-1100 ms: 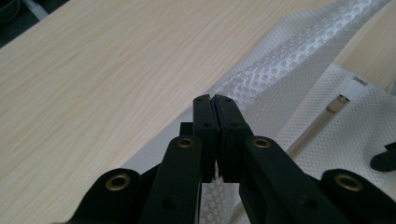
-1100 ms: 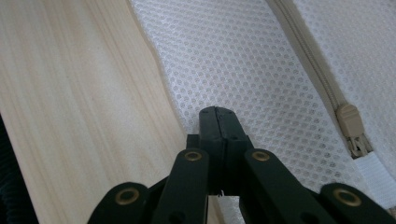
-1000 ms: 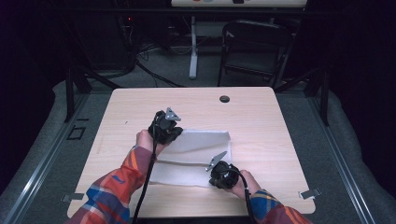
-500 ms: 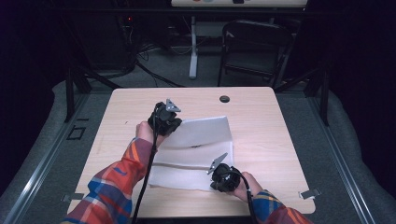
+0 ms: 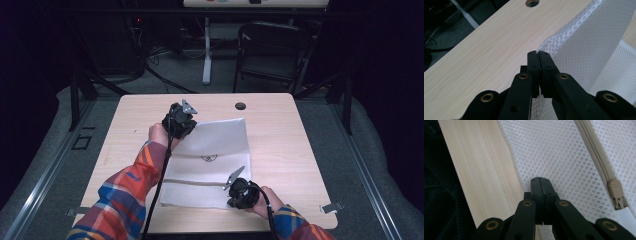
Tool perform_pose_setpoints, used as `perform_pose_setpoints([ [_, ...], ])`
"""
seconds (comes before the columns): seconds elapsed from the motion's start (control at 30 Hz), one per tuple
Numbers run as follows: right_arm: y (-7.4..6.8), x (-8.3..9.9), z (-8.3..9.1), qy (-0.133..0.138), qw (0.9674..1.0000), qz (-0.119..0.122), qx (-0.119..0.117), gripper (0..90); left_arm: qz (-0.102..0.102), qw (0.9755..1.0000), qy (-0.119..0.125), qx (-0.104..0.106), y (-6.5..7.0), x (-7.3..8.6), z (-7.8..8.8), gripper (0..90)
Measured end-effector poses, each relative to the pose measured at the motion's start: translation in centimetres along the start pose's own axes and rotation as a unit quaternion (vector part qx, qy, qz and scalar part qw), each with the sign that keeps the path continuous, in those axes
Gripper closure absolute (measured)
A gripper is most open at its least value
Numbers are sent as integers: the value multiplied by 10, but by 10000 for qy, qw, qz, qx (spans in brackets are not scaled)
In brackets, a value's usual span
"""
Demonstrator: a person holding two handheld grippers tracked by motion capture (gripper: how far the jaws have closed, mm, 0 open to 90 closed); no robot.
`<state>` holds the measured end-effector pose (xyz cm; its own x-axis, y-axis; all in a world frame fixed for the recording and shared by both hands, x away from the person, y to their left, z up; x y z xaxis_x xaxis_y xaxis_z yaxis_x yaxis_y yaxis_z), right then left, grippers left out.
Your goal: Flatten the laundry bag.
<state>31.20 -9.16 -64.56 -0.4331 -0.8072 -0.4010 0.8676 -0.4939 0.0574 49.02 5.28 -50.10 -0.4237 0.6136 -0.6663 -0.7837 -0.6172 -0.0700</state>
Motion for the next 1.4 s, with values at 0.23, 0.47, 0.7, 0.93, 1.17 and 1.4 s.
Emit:
perform_pose_setpoints([
  [0.23, -2, 4, 2, -35, 9999, 78, -116, 900, 107, 9999, 69, -108, -14, -4, -5, 879],
  [0.47, -4, 7, 3, -70, 9998, 38, -156, 900, 103, 9997, 36, -203, -22, -13, -13, 878],
  [0.7, -4, 7, 3, -67, 9998, 32, -161, 900, 188, 9992, 44, -352, -28, -19, -26, 874],
  [0.93, -3, 7, 3, -84, 9998, 74, -163, 900, 250, 9988, 102, -410, -31, -30, -37, 852],
  [1.17, -3, 7, 3, -98, 9998, 73, -178, 900, 301, 9982, 228, -474, -35, -40, -36, 778],
  [1.4, -1, 2, 7, 43, 9999, 7, -141, 900, 371, 9989, 172, -235, -28, -36, -34, 544],
])
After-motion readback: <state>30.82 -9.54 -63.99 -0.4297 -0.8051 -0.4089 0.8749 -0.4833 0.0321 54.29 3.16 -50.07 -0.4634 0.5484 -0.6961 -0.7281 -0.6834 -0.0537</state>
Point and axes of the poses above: each handheld gripper's, and its own axes: z roughly backward along the jaws, x roughly out of its underside, y roughly to its right, the point moved 10 cm from there along -z, roughly forward along the jaws, and after that the axes turned 10 degrees about x, right-handed, at the moved point
